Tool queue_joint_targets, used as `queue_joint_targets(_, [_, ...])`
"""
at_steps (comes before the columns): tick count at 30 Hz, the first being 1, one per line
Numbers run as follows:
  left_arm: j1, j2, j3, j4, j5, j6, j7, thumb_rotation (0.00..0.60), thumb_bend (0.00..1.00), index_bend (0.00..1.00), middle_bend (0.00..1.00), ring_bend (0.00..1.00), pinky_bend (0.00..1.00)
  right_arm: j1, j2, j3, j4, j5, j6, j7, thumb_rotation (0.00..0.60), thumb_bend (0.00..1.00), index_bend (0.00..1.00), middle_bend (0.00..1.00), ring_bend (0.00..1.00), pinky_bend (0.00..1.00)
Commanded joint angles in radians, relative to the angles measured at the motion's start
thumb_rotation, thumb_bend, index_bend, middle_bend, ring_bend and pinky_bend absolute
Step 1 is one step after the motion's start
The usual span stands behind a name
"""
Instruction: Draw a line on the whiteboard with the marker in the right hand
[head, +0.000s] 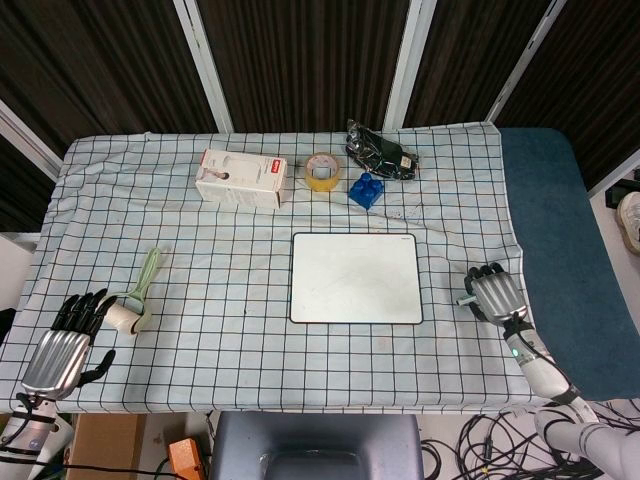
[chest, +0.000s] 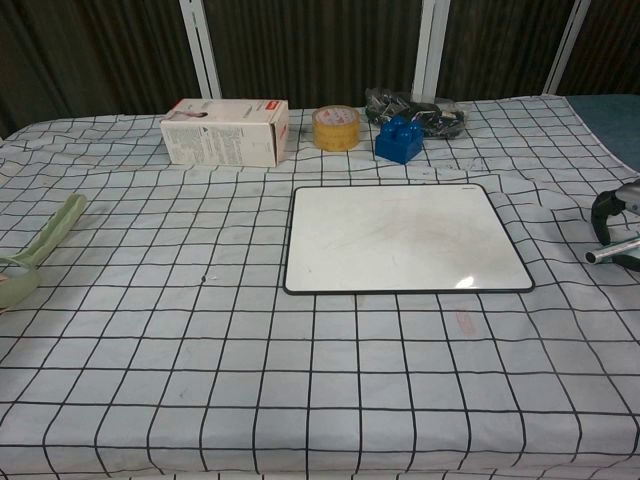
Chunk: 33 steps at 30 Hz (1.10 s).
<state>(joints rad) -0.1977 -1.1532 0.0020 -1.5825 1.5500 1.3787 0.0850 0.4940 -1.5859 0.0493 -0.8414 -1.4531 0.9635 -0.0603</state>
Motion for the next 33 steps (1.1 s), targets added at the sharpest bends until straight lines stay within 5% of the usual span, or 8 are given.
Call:
queue_joint_targets(1, [0.0, 0.0, 0.0, 0.0, 0.002, 0.001, -0.001, 0.6, 0.36, 0.0, 0.0, 0.0, 0.03, 0.0, -0.002, -0.002, 0.0, 0.0, 0.003, -0.005, 0.6, 0.29, 0.52, 0.31, 0.27, 0.25])
queue_joint_targets(12, [-0.003, 0.0, -0.001, 0.001, 0.002, -0.002, -0.003, 0.6, 0.37, 0.0, 0.0, 0.0, 0.03, -0.004, -0.002, -0.007, -0.002, 0.009, 0.004, -0.039, 0.6, 0.3, 0.55, 0.34, 0.3, 0.28])
queue_joint_targets(19, [-0.003, 0.001, -0.001, 0.0, 0.003, 0.0, -0.004, 0.6, 0.37, 0.0, 0.0, 0.0, 0.03, -0.013, -0.013, -0.016, 0.018, -0.013, 0.056, -0.067, 0.6, 0.31, 0.72, 0.47, 0.37, 0.34])
queue_joint_targets(33, [-0.002, 0.001, 0.0, -0.001, 0.003, 0.001, -0.004, 0.6, 0.37, 0.0, 0.0, 0.0, 0.03, -0.024, -0.057, -0.023, 0.076, -0.022, 0.086, -0.08, 0.6, 0.33, 0.86, 0.57, 0.51, 0.5])
